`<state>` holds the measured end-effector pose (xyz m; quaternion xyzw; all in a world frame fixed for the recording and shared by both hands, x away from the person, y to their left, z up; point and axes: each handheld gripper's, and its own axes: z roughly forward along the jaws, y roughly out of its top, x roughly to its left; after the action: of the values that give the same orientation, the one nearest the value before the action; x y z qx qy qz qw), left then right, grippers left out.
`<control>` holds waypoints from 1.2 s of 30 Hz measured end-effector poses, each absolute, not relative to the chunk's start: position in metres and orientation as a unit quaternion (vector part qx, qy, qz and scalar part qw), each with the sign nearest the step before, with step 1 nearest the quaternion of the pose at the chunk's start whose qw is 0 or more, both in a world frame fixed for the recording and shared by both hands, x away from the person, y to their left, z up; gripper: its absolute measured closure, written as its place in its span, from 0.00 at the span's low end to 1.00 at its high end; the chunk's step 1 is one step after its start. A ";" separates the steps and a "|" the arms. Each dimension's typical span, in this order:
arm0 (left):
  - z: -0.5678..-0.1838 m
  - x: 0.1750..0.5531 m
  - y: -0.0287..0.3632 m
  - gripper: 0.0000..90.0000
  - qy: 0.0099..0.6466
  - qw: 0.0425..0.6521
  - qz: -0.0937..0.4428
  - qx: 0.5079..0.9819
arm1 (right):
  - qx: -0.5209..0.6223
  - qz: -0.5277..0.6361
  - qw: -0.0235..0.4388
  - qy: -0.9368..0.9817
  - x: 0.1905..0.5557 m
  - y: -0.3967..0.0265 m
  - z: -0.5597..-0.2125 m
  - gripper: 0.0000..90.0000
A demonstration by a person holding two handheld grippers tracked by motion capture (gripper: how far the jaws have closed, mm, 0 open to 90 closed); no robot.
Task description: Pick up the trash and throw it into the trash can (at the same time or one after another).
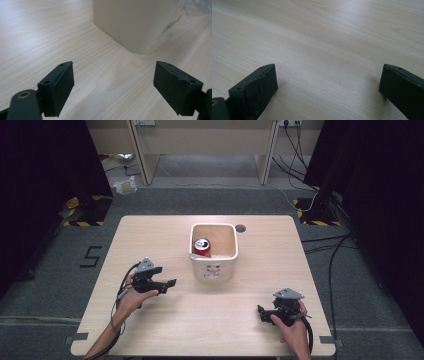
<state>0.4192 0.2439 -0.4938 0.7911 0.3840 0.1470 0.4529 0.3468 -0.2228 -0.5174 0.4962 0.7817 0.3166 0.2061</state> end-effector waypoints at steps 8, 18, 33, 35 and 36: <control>-0.501 0.413 0.245 0.18 0.384 0.446 0.147 0.795 | 0.496 0.317 0.206 0.782 0.347 -0.223 -0.517 0.02; -0.509 0.405 0.246 0.18 0.380 0.435 0.148 0.803 | 0.496 0.317 0.206 0.782 0.347 -0.223 -0.517 0.02; -0.518 0.395 0.248 0.18 0.377 0.413 0.140 0.817 | 0.496 0.317 0.206 0.782 0.347 -0.223 -0.517 0.02; -0.519 0.394 0.248 0.18 0.378 0.410 0.137 0.819 | 0.496 0.317 0.206 0.782 0.347 -0.223 -0.517 0.02; -0.520 0.393 0.249 0.18 0.378 0.409 0.137 0.820 | 0.496 0.317 0.206 0.782 0.347 -0.223 -0.517 0.02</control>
<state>0.3927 0.2488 -0.5197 0.8196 0.3776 0.1369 0.4087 0.3468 -0.2228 -0.5174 0.4963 0.7816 0.3166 0.2062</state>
